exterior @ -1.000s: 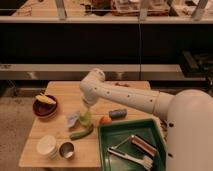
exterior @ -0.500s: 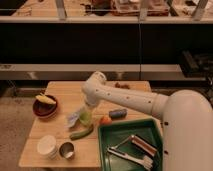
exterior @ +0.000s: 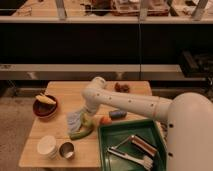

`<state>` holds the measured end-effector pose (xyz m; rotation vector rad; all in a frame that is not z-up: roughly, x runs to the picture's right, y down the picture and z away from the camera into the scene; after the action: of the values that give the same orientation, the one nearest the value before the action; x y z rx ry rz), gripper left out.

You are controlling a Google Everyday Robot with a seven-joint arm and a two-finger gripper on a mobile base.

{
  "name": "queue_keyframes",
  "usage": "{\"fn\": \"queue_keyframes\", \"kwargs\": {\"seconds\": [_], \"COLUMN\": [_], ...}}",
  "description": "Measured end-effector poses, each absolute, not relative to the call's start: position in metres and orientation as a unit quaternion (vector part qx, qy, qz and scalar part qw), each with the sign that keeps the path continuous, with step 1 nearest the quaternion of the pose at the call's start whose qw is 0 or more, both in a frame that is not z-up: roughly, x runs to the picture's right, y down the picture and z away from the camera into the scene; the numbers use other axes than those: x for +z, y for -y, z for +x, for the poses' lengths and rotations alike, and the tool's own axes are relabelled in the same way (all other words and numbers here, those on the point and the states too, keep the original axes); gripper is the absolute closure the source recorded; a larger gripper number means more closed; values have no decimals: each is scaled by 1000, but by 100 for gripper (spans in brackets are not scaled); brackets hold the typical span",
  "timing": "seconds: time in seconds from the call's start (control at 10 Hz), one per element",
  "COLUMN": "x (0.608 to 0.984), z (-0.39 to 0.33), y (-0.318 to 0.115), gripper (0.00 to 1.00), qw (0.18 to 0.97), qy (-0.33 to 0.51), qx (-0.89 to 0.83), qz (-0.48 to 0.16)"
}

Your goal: Stack cups on top of each other

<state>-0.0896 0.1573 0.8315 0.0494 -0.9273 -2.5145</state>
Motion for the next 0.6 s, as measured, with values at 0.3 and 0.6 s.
{"fn": "queue_keyframes", "kwargs": {"seconds": [0.3,0.6], "x": [806,757], "z": [-95,-85], "y": [-167,-148], "gripper": [100,100], "qw": [194,196], "qy": [356,343], "qx": [-914,-917], "qz": [34,55]}}
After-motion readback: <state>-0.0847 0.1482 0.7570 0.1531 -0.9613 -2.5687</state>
